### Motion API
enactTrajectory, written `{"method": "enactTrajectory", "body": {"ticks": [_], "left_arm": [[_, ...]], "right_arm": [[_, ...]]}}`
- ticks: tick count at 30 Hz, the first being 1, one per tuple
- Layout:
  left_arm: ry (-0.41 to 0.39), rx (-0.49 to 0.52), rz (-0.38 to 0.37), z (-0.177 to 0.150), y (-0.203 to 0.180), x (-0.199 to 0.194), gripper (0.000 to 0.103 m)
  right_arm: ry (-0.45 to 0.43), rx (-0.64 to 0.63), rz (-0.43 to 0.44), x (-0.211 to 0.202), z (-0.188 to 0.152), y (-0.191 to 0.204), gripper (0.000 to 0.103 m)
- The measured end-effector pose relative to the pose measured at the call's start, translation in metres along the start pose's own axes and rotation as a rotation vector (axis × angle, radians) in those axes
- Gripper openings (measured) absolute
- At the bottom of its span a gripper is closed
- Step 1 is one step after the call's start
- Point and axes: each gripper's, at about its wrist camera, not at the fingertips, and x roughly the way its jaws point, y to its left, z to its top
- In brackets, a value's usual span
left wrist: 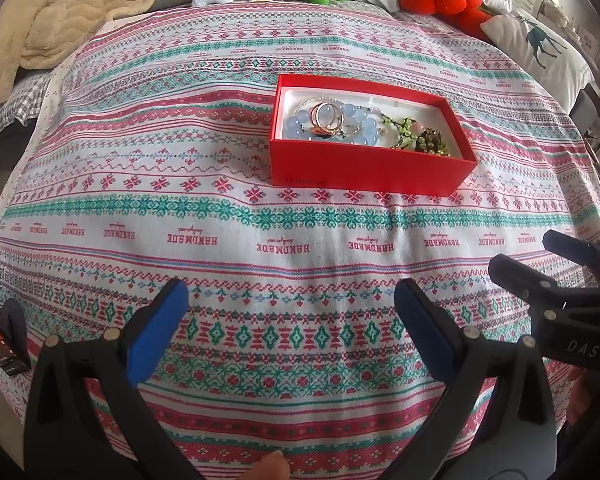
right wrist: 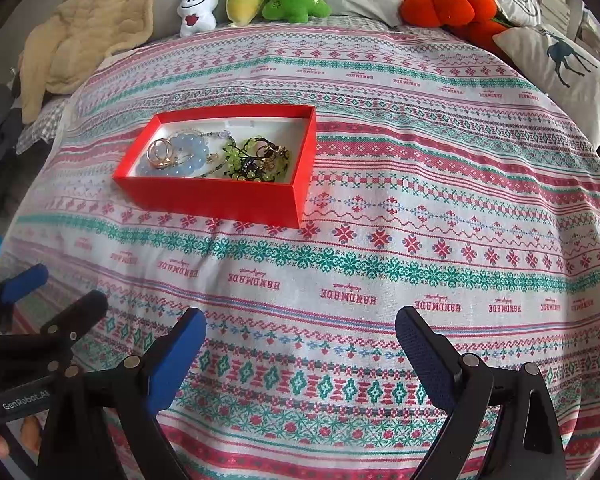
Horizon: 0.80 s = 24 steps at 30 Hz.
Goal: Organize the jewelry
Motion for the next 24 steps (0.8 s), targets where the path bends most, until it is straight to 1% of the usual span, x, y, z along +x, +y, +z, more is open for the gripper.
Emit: {"method": "enactTrajectory", "body": {"ticks": [24], "left_arm": [[0.006,0.001,0.006,0.0017,-0.0019,0.0016,0.102]], "right_arm": [[-0.005,-0.003,0.005,-0.0026,0.0014,0.0022,0.097]]}}
